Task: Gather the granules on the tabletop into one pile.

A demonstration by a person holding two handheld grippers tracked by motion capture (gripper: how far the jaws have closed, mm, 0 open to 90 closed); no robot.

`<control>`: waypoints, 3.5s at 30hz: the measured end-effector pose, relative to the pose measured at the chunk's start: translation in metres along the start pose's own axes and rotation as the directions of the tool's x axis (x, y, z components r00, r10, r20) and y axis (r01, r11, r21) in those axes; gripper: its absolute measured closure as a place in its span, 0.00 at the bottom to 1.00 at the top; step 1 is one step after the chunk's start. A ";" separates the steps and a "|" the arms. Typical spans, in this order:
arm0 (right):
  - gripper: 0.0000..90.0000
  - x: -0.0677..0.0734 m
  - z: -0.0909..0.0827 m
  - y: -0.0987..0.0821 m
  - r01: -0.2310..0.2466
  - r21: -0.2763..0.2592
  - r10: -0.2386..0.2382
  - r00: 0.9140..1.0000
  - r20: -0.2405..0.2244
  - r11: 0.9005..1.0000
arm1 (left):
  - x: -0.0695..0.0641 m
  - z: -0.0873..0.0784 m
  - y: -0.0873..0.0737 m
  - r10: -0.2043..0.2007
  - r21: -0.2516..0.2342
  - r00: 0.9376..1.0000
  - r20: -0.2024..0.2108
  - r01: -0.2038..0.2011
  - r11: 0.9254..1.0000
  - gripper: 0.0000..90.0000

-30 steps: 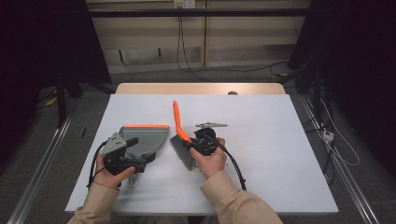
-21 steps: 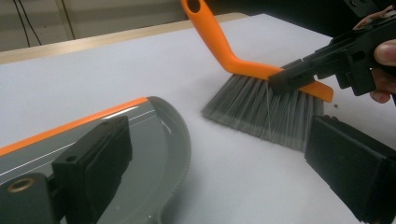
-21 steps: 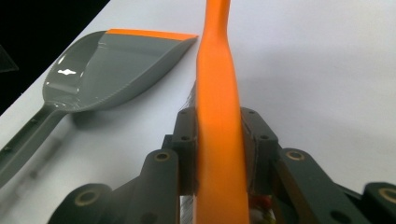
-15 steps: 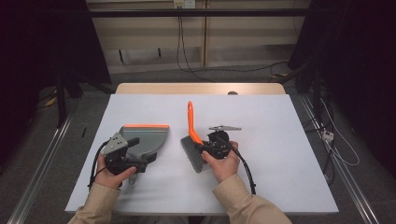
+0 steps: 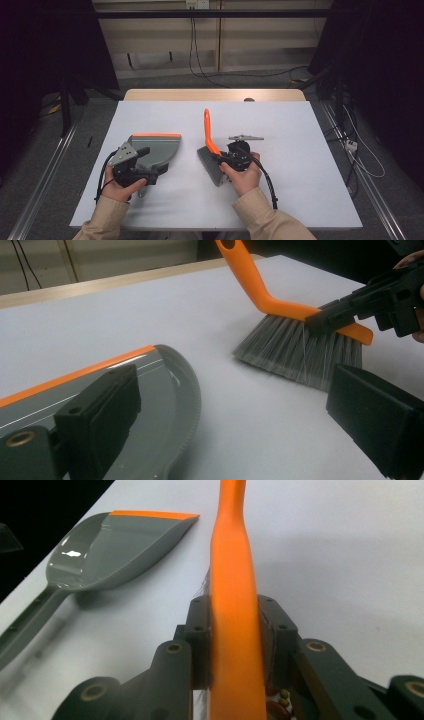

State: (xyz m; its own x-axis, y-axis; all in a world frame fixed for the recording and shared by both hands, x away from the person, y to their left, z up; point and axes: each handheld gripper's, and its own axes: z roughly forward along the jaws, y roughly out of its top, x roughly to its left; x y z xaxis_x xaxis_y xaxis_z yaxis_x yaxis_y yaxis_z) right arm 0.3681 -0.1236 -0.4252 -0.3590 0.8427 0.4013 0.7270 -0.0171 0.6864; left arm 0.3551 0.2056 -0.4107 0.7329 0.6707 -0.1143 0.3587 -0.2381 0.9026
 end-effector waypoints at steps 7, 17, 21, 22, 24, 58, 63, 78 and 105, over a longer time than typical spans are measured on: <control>0.79 0.001 -0.003 0.008 -0.006 -0.006 0.006 0.999 -0.038 1.000 | 0.000 0.000 -0.001 -0.006 0.002 1.000 0.004 0.006 1.000 0.08; 0.79 -0.012 -0.012 0.035 0.144 -0.063 -0.147 0.988 -0.049 0.988 | 0.002 0.002 -0.001 -0.008 0.008 1.000 0.005 0.008 1.000 0.08; 0.79 -0.018 0.000 0.047 0.263 -0.054 -0.264 0.964 -0.013 0.963 | 0.003 0.002 -0.002 -0.014 0.010 1.000 0.005 0.014 1.000 0.08; 0.79 -0.019 0.004 0.049 0.281 -0.054 -0.282 0.959 -0.012 0.958 | 0.003 0.003 -0.002 -0.014 0.009 1.000 0.003 0.014 1.000 0.08; 0.79 -0.024 0.014 0.054 0.327 -0.049 -0.328 0.945 -0.019 0.944 | 0.004 0.003 -0.003 -0.015 0.011 1.000 0.005 0.015 1.000 0.08; 0.79 -0.025 -0.011 0.040 0.581 -0.044 -0.583 0.809 -0.077 0.812 | 0.004 0.003 -0.004 -0.022 0.014 1.000 -0.005 0.023 1.000 0.08; 0.79 -0.028 -0.034 0.032 0.499 -0.068 -0.500 0.866 0.009 0.864 | 0.004 0.004 -0.004 -0.024 0.011 1.000 0.001 0.024 1.000 0.08; 0.79 -0.043 -0.061 -0.002 0.332 -0.100 -0.317 0.938 0.140 0.938 | -0.001 0.004 -0.002 -0.011 0.008 1.000 0.019 0.011 1.000 0.08; 0.79 -0.019 -0.042 -0.025 0.292 -0.119 -0.245 0.920 0.305 0.949 | -0.005 0.001 0.000 0.000 0.002 1.000 0.008 0.000 1.000 0.08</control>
State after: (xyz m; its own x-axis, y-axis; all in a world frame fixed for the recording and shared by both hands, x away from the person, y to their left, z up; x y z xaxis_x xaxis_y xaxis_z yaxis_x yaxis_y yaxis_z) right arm 0.3317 -0.1616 -0.4241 -0.3299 0.9439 0.0158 0.5156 0.1662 0.8406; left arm 0.3522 0.2020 -0.4104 0.7376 0.6649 -0.1178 0.3597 -0.2392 0.9019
